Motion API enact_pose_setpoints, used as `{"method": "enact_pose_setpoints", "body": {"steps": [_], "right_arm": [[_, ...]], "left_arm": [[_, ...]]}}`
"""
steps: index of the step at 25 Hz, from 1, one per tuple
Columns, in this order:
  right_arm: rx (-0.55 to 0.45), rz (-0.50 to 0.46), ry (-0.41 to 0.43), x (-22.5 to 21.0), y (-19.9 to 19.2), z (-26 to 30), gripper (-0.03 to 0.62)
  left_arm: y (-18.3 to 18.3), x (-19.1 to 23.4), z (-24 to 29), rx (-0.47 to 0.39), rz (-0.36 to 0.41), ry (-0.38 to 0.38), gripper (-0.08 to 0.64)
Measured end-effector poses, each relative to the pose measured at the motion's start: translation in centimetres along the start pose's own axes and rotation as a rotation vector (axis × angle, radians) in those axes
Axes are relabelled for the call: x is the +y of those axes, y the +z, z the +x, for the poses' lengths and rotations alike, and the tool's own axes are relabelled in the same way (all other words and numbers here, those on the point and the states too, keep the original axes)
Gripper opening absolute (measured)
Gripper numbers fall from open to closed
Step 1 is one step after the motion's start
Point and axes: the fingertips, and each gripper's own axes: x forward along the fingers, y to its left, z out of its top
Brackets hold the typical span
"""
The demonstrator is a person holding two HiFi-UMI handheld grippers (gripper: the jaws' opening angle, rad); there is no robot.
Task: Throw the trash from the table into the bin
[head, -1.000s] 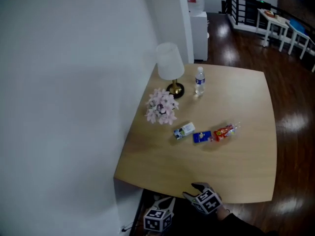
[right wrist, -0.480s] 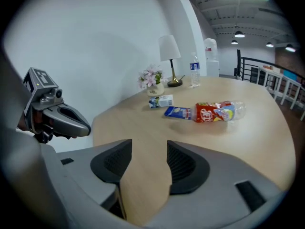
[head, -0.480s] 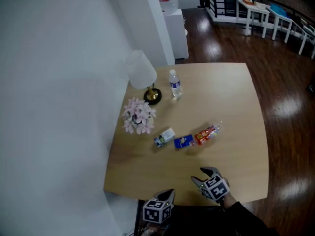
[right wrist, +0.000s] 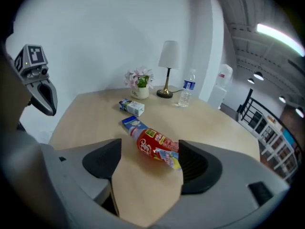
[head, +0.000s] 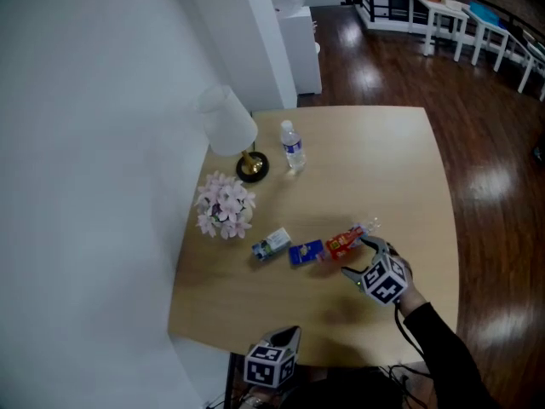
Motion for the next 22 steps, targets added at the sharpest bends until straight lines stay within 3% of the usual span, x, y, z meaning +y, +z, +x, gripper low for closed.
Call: {"method": "enact_pose_setpoints", "body": {"steps": [3, 10, 19, 22], "right_arm": [[0.038, -0.163, 0.020, -1.6, 0.7, 1.5, 0.393], [0.178, -0.460, 0.162, -1.5, 0.0, 4.8, 0.423], [0.340, -0.610, 0.184, -2.2, -2.3, 6.8, 0.417], [0.351, -0.617, 0.179, -2.2, -2.7, 6.9, 0.310]], "left_arm": [[-0.3, 0.2, 0.2, 0.019, -0.011, 0.010, 0.005], [-1.3, 0.5, 0.6, 0.052, -0.058, 0.029, 0.005], [-1.9, 0.4, 0.9, 0.068, -0.091, 0.035, 0.005], [-2.0, 0.5, 0.9, 0.066, -0.100, 0.036, 0.005]]}}
